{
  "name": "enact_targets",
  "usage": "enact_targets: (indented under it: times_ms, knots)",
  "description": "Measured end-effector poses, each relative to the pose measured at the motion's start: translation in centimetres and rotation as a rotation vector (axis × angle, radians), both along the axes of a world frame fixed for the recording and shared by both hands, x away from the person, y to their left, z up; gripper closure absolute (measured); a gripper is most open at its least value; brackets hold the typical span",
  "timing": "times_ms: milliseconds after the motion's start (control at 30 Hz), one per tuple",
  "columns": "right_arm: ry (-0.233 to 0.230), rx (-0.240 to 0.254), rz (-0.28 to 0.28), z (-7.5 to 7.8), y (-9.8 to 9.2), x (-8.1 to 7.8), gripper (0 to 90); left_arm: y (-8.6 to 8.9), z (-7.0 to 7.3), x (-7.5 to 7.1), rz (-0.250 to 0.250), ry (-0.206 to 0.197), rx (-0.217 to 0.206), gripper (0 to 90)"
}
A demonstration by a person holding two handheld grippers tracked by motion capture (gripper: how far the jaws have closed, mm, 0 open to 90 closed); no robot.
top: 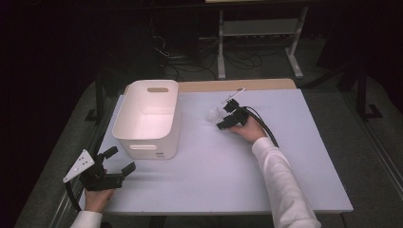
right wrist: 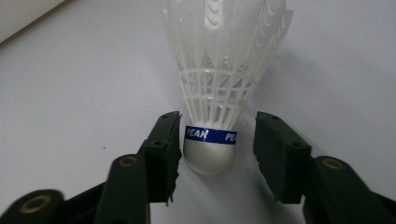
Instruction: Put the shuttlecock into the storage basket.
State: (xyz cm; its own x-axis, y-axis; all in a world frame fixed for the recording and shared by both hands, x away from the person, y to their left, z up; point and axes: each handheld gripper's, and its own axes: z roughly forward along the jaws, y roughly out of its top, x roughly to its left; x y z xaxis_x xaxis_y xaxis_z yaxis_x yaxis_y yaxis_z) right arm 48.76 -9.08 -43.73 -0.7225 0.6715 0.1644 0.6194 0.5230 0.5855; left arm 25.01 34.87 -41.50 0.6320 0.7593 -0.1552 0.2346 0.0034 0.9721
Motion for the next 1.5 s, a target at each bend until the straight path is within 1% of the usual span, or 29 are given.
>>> enact_targets:
  times_ms: [100,133,167,200,333,367,467,500,533,700,767,800,867,900,967,1067,1100,1133,1200,1267,1367,1433,1500]
  knots:
    - [0.003,-0.001,0.006,0.1,0.0,0.0,60.0,0.0,0.0,0.0,0.0,0.001,-0.002,0.0]
    - [0.01,0.003,0.003,0.2,0.0,-0.1,63.1,0.1,0.0,0.0,-0.001,0.0,0.014,0.0]
    - [-0.001,-0.007,0.007,0.2,0.0,-0.1,63.3,0.1,0.0,0.0,-0.001,0.0,0.015,0.0]
    - [-0.002,-0.009,0.008,0.2,0.1,-0.1,63.6,0.1,0.0,0.0,-0.001,0.002,0.013,0.0]
    - [0.008,-0.008,-0.003,0.2,0.0,-0.1,63.9,0.0,0.0,0.0,-0.001,0.002,0.006,0.0]
    - [0.009,-0.009,-0.004,0.2,0.0,-0.2,63.9,0.0,0.0,0.0,0.0,0.003,0.012,0.0]
    - [0.0,-0.02,-0.005,0.3,0.0,-0.1,63.9,0.1,0.0,0.0,-0.002,0.002,0.012,0.0]
    - [0.005,-0.013,-0.001,0.3,-0.1,-0.2,63.9,0.0,0.0,0.0,-0.004,0.001,0.008,0.0]
    - [0.004,-0.012,-0.001,0.4,-0.2,-0.1,63.9,0.0,0.0,0.0,-0.004,-0.002,-0.006,0.0]
    - [0.0,0.0,-0.01,0.8,-0.4,-0.2,63.9,0.0,0.0,0.0,-0.005,0.001,0.004,0.0]
    - [-0.011,0.003,-0.006,1.0,-0.5,-0.3,63.9,0.0,0.0,0.0,-0.004,0.003,0.007,0.0]
    - [-0.008,0.008,-0.006,1.2,-0.5,-0.4,63.9,0.0,0.0,0.0,-0.005,0.003,0.012,0.0]
    - [-0.017,0.012,-0.001,1.5,-0.5,-0.5,63.9,-0.1,0.0,0.1,-0.005,0.004,0.002,0.0]
    - [-0.016,0.021,-0.002,1.6,-0.5,-0.6,63.9,-0.1,0.0,0.1,-0.005,0.004,0.005,0.0]
    - [-0.019,0.022,0.002,1.9,-0.5,-0.7,63.9,-0.1,0.0,0.1,-0.004,0.004,0.004,0.0]
    - [-0.032,0.028,0.008,2.4,-0.4,-1.0,63.9,-0.1,0.0,0.1,-0.004,0.003,0.004,0.0]
    - [-0.045,0.029,0.016,2.6,-0.4,-1.1,63.9,-0.1,0.0,0.1,-0.004,0.003,0.005,0.0]
    - [-0.039,0.035,0.014,2.8,-0.3,-1.2,63.9,-0.1,0.0,0.1,-0.003,0.003,0.003,0.0]
    - [-0.05,0.037,0.021,3.2,-0.3,-1.3,63.9,-0.1,0.0,0.1,-0.004,0.004,0.002,0.0]
    - [-0.049,0.043,0.02,3.7,-0.2,-1.5,63.9,-0.1,0.0,0.1,-0.005,0.003,0.004,0.0]
    - [-0.051,0.058,0.033,4.3,-0.1,-1.7,63.9,-0.1,0.0,0.1,-0.006,0.004,0.004,0.0]
    - [-0.059,0.058,0.048,4.7,0.0,-1.8,63.9,-0.1,0.0,0.1,-0.007,0.004,0.007,0.0]
    - [-0.058,0.061,0.049,5.1,0.3,-2.1,63.9,-0.1,0.0,0.1,-0.006,0.004,0.005,0.0]
